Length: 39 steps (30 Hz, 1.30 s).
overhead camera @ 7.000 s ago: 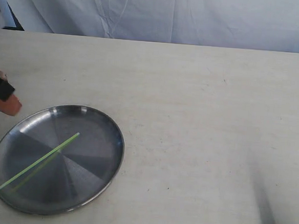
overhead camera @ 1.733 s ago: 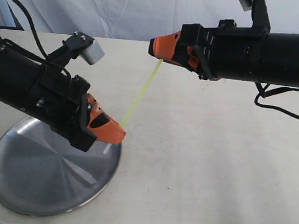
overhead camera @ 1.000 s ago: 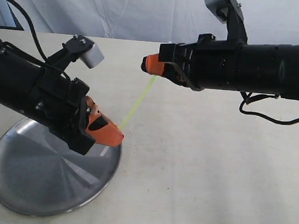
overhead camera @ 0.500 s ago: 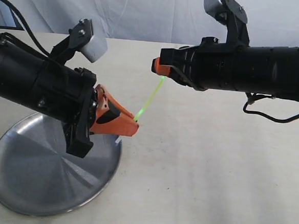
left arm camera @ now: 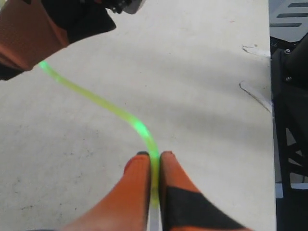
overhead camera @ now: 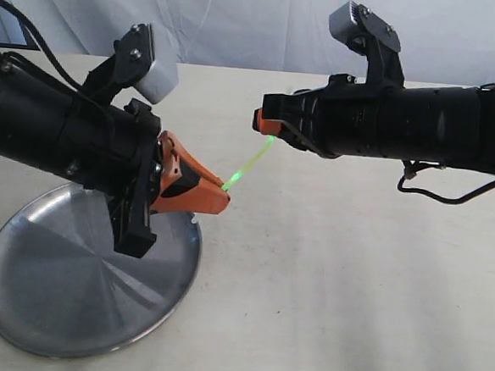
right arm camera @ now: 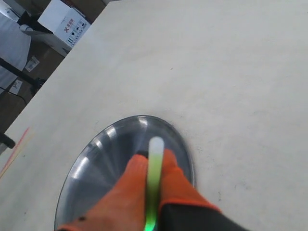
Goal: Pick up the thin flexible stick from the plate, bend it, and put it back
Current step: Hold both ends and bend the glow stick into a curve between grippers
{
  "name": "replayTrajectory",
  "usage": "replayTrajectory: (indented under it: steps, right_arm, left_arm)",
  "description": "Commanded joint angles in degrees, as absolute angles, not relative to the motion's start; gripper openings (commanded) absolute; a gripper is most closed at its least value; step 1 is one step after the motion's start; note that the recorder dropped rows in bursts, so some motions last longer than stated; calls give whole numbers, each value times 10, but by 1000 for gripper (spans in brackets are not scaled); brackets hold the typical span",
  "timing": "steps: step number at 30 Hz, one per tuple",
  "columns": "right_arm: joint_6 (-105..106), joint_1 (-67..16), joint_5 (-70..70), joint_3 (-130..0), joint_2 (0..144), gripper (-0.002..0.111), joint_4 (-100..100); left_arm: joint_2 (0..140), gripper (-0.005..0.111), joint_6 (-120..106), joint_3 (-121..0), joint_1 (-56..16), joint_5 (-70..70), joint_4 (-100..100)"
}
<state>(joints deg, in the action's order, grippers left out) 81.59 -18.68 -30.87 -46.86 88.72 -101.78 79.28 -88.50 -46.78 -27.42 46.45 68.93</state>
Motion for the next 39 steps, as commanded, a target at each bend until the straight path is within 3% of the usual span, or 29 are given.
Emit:
replayTrajectory:
  steps: [1, 39]
  right_arm:
    - [829, -191, -346, -467, 890, -1, -995]
    - [872, -191, -449, -467, 903, -1, -953]
  left_arm:
    - [787, 0, -889, -471, -277, 404, 734]
    - [787, 0, -920, -471, -276, 296, 814]
